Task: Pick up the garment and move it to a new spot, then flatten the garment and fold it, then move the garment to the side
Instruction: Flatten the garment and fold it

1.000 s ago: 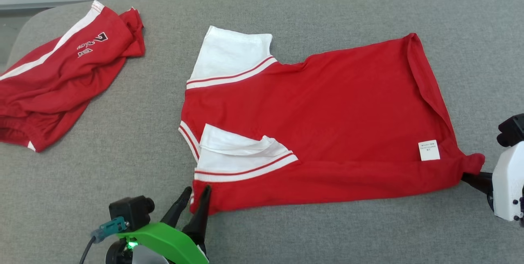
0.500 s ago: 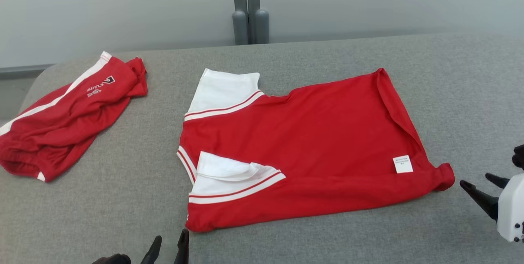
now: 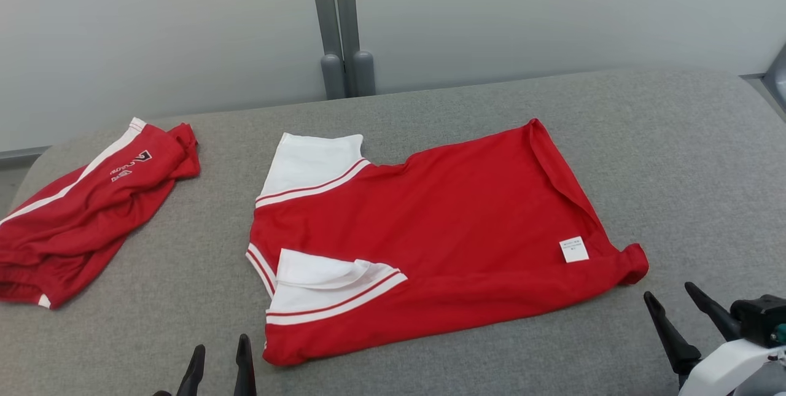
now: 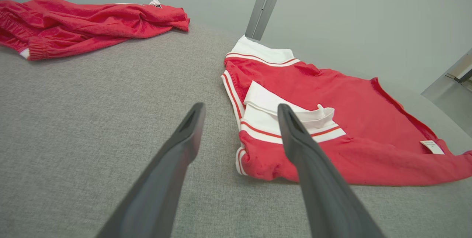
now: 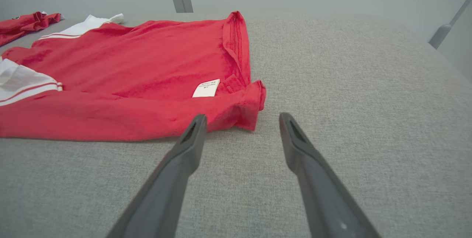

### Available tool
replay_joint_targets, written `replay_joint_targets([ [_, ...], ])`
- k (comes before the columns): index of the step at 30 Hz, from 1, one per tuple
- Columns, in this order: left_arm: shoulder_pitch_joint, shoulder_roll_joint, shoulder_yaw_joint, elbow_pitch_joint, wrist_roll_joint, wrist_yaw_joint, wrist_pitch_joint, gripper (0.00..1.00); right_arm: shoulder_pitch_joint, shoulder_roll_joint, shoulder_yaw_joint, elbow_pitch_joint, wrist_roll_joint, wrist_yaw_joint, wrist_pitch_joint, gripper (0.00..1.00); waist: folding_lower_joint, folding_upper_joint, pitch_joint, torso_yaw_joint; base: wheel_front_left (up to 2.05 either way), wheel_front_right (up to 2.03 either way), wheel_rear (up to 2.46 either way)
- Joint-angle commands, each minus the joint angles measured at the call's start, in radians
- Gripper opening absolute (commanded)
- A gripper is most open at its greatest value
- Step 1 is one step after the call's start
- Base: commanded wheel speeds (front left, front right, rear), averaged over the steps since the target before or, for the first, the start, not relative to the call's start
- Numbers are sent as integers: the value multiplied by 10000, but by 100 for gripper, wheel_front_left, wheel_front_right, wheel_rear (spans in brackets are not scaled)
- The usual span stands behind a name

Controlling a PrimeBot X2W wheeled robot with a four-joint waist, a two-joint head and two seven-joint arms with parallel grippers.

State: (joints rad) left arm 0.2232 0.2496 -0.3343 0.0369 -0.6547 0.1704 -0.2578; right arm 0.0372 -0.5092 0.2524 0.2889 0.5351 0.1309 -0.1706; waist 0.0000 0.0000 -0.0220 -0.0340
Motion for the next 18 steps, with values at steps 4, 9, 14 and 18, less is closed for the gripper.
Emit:
replay_joint_targets([
  [4, -586, -39, 171, 197, 416, -307, -71, 100, -463, 430, -121, 67, -546, -3, -4, 100, 0, 0, 408, -43, 0, 0, 0],
  [9, -2469, -87, 40, 331, 825, -584, 156, 100, -1972, 455, -157, -26, -572, -3, 668, 100, 0, 0, 1750, 303, 0, 0, 0],
  [14, -5597, -437, -491, 1101, 1041, -1025, 1271, 100, -4444, 1, -49, 167, -541, -3, 2158, 100, 0, 0, 3507, 923, 0, 0, 0],
  [18, -7899, -777, -972, 2387, 1462, -1337, 2046, 100, -6406, -266, 317, 619, -780, -3, 3414, 100, 0, 0, 4481, 1234, 0, 0, 0],
])
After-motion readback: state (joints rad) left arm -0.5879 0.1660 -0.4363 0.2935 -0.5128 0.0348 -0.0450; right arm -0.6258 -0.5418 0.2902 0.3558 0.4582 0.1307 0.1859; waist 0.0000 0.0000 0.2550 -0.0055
